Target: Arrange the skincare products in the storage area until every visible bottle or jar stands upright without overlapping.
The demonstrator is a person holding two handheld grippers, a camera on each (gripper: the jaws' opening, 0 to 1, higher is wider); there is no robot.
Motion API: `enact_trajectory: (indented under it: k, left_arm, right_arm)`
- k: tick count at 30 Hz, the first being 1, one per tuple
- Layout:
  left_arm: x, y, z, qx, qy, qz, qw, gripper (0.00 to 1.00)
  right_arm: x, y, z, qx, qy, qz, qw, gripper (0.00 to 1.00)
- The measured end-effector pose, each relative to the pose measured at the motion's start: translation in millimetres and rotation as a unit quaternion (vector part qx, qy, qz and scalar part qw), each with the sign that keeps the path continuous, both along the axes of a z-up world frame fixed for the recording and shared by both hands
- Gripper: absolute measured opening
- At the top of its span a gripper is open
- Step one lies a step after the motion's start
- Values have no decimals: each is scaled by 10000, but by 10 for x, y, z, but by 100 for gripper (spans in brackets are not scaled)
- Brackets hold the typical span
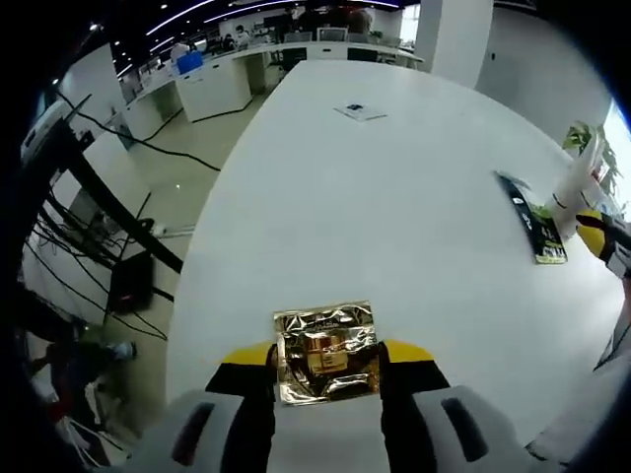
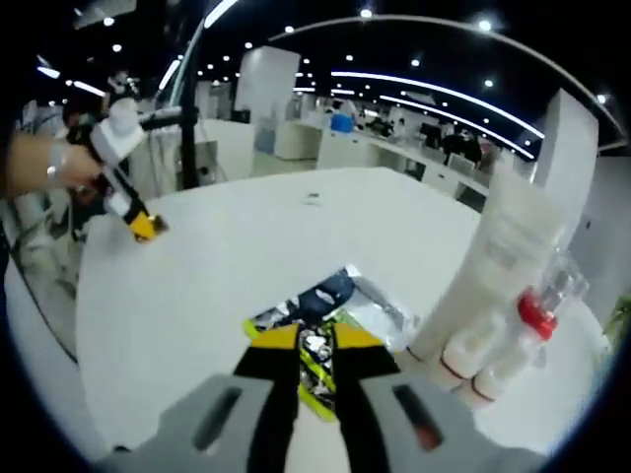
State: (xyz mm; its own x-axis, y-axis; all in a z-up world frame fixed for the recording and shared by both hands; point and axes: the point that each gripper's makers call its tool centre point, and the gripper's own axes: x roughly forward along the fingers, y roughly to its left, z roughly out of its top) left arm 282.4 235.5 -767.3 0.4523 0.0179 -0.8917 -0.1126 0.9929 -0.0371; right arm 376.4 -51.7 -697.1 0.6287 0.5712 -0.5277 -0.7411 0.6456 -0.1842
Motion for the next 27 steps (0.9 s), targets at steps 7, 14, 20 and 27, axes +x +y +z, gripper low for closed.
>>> enact_trajectory:
  k: [7, 14, 20, 27]
  left_arm:
    - [-69, -39, -7, -16, 43, 31, 10000, 42]
    - [-145, -59, -2, -92, 49, 104, 9999, 42]
    - [-139, -120, 90, -137, -160, 124, 9997, 40]
    - [-143, -185, 222, -150, -362, 148, 9991, 40]
  right_arm:
    - [17, 172, 19, -111, 8, 348, 9993, 11]
    - [68, 272, 160, 22, -202, 350, 9992, 11]
    - [41, 104, 226, 186, -300, 20, 9994, 11]
    - [-64, -193, 238, 164, -412, -319, 9985, 11]
